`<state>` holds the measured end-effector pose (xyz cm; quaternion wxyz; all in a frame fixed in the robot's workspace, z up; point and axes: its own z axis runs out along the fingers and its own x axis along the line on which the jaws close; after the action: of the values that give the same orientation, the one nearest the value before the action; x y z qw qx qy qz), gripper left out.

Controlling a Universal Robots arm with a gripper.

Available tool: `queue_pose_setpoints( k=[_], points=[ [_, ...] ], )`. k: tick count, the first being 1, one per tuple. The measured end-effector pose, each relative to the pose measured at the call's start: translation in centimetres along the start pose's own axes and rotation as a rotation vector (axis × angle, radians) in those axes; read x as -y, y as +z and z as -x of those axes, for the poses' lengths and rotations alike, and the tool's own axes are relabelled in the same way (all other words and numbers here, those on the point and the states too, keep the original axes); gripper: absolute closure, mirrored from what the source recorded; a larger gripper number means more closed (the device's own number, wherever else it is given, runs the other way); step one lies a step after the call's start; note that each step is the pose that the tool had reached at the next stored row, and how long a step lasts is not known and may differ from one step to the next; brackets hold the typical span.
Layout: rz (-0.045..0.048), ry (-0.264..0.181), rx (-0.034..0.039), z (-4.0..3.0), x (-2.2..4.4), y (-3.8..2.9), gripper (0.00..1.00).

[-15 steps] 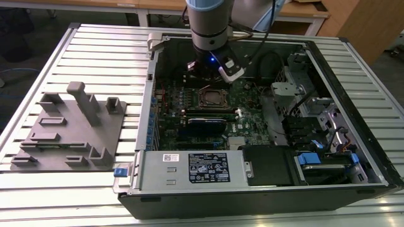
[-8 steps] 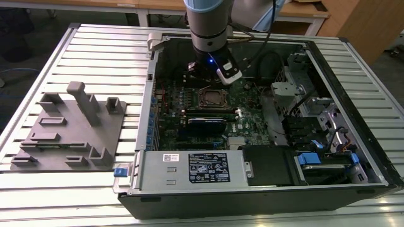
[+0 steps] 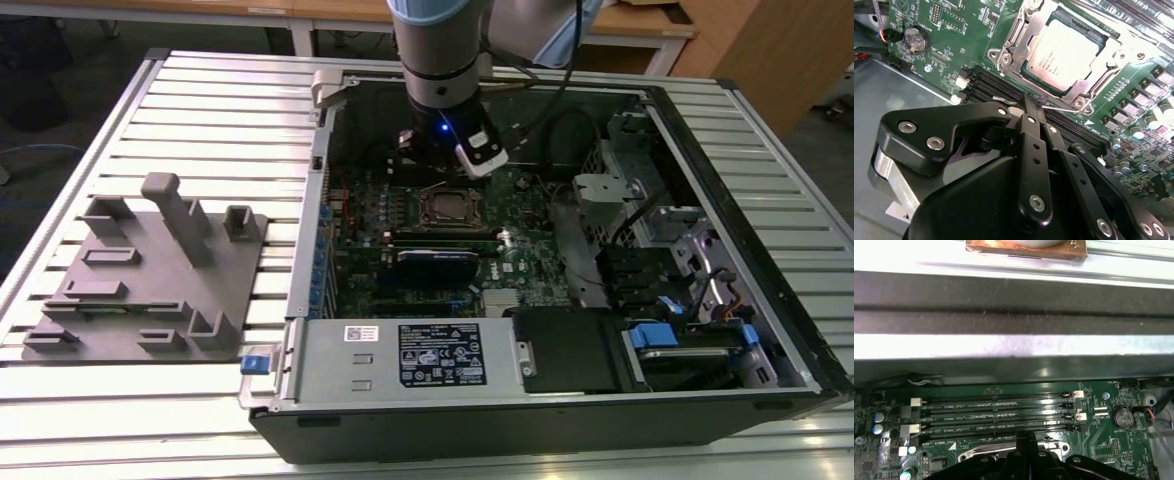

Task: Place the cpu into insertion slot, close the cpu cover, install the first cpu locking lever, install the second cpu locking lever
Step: 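Install the first cpu locking lever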

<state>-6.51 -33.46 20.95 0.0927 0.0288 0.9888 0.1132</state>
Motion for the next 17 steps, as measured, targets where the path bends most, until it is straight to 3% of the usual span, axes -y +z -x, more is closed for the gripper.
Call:
queue_pose_setpoints(
  k=[12, 14, 17],
  points=[
    [-0.0007, 0.004, 0.0034, -0.07, -0.26, 0.37, 0.90],
    [-0.0003, 0.003, 0.0099, -0.10, -0.23, 0.49, 0.90],
    [0.0013, -0.001, 0.0262, -0.13, -0.18, 0.71, 0.90]
  ],
)
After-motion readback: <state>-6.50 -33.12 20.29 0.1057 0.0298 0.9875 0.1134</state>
